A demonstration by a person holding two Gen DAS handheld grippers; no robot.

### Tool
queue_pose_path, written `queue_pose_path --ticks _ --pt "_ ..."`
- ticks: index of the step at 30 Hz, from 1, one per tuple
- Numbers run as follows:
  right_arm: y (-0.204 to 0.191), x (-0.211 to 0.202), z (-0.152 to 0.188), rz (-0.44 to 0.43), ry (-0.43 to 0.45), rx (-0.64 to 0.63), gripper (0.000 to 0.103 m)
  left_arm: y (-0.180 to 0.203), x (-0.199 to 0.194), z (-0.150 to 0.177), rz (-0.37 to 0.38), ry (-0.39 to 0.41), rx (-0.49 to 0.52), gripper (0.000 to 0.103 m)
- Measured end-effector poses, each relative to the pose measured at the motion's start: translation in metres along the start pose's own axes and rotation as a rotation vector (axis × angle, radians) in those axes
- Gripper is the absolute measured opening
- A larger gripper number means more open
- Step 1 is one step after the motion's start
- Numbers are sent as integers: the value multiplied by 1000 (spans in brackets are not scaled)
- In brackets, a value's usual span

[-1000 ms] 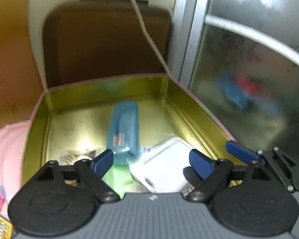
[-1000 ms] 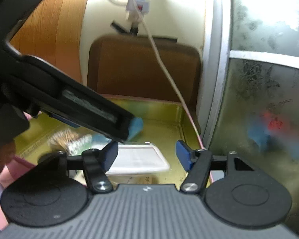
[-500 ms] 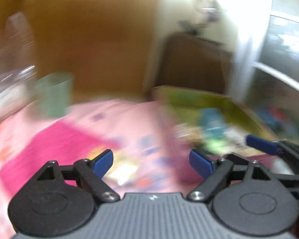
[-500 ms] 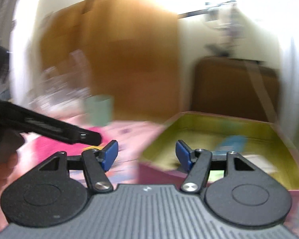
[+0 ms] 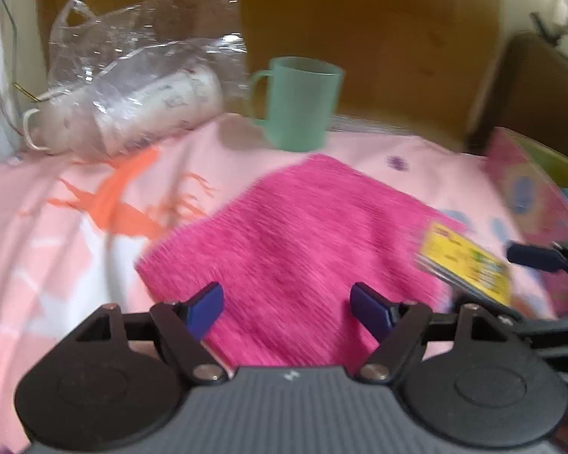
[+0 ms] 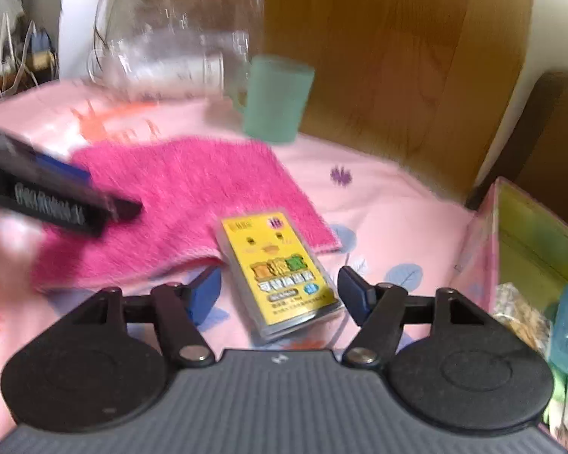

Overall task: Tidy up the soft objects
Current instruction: 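Grasp the yellow card pack with the right gripper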

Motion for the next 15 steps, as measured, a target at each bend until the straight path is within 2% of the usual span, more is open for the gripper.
queue_pose_path --ticks 2,3,4,5,7,8,12,13,15 --pt "4 -2 1 -27 -16 46 63 -11 -1 -4 21 -4 -56 71" --pt "4 -10 2 -38 -6 45 55 -14 -7 -5 44 14 -81 72" --pt "0 -19 4 -60 16 28 33 -15 -14 -7 58 39 -89 73" --pt "-5 -30 8 -75 13 12 3 -13 -23 -8 66 62 -85 74" --pt "-11 -49 23 -103 5 11 3 0 -39 -9 119 87 -61 74" --pt "-14 -59 34 -110 2 2 3 11 -46 -8 170 89 -49 75" --pt "-7 -86 63 -51 28 -6 3 53 -57 0 337 58 -1 77" --pt "-4 -89 64 -55 28 20 4 63 -57 -2 358 58 19 79" --pt "3 -90 60 -76 30 75 6 75 -54 -15 331 83 51 84"
Point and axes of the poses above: each gripper's, at about its wrist camera, not at the fingertips, and x roughly the way its jaws point, y to its right, z to its underside, the point moved 8 cm from there along x, roughly the way its jaws point, and after that the axes turned 10 degrees about x, right-handed, at the moved point
